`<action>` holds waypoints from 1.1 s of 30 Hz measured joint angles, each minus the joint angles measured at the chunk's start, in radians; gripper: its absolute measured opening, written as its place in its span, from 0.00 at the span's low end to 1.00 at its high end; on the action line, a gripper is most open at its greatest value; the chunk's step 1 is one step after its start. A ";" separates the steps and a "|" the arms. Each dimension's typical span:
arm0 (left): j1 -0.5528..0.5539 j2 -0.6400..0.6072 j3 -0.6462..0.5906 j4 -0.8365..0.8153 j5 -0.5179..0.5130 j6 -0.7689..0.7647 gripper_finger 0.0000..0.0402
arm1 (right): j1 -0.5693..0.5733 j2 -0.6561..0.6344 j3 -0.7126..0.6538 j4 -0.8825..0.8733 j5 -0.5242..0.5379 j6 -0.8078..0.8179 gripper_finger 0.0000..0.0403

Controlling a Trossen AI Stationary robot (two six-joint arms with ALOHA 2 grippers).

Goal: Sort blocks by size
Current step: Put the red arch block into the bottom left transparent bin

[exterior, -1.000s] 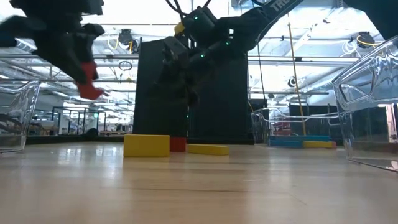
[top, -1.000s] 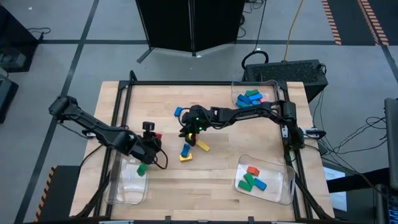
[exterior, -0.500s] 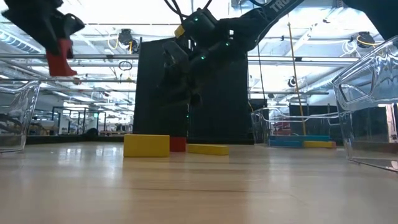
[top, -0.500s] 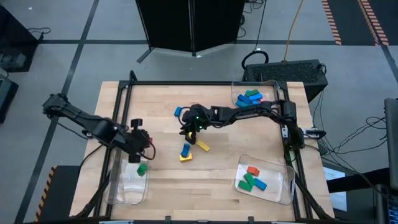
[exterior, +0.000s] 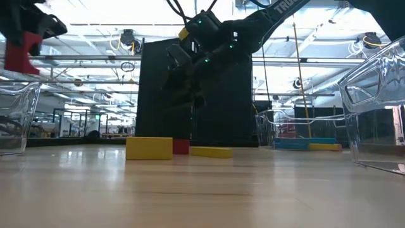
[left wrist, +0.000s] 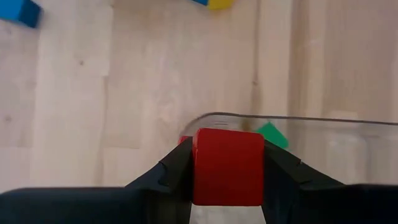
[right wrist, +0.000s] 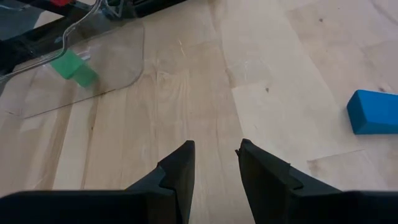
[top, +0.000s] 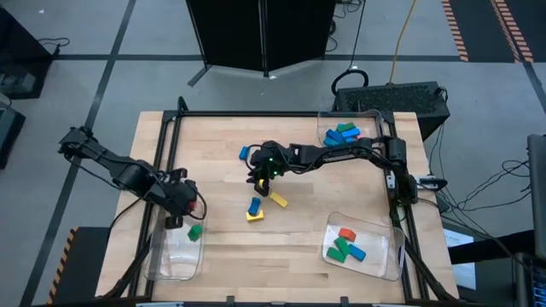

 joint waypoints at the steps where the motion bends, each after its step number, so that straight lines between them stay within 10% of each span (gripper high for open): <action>1: -0.010 0.000 0.000 0.004 0.011 -0.005 0.33 | 0.000 0.000 0.000 0.000 0.000 0.000 0.29; 33: -0.230 0.147 -0.142 0.326 0.053 -0.262 0.33 | -0.044 0.001 0.000 -0.014 -0.034 -0.033 0.29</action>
